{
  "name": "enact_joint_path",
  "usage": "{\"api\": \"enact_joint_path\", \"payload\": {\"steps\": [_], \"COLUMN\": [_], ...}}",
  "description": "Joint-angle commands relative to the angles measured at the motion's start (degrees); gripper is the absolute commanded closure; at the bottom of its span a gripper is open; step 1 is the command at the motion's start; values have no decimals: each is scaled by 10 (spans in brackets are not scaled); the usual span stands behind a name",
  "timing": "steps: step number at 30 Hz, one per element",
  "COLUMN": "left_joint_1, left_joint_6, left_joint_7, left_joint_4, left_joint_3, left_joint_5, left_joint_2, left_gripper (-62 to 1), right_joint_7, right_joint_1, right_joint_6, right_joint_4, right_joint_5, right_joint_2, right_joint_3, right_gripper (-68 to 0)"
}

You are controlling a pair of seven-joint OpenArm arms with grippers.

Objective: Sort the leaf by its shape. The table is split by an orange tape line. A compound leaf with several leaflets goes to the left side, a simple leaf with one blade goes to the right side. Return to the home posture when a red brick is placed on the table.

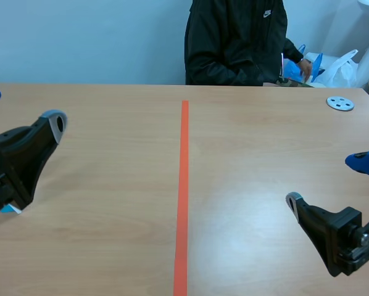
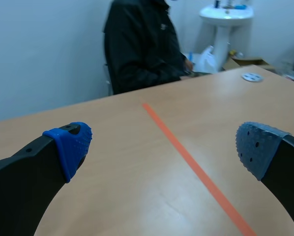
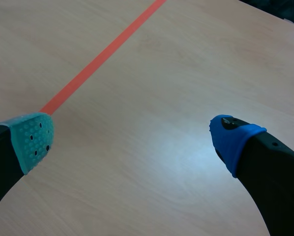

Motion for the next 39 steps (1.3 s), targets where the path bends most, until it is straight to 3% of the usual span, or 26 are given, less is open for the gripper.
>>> {"api": "enact_joint_path", "payload": {"steps": [1,9,18,21,24,29,39], "left_joint_1": [10,52,53,51,50,50,50], "left_joint_6": [-9,-37,-37,-15,26,51,51], "left_joint_7": [2,53,62,62,62,85,85], "left_joint_4": [-2,-1,-1,-1,-1,-1,-1], "left_joint_3": [-4,13,93,111,117,118,119], "left_joint_5": [-8,-8,-3,2,31,48,48], "left_joint_2": [-5,-5,-4,-4,-4,-4,-4], "left_gripper": [-623,-623,-623,-623,-623,-623,-623], "right_joint_7": [6,6,6,6,6,6,6], "right_joint_1": [5,5,5,5,5,5,5], "right_joint_6": [-2,-2,-2,-2,-2,-2,-2], "right_joint_4": [5,5,5,5,5,5,5], "right_joint_5": [6,6,6,6,6,6,6], "right_joint_2": [1,1,1,1,1,1,1], "right_joint_3": [6,6,6,6,6,6,6], "right_gripper": [-679,-679,-679,-679,-679,-679,-679]}}
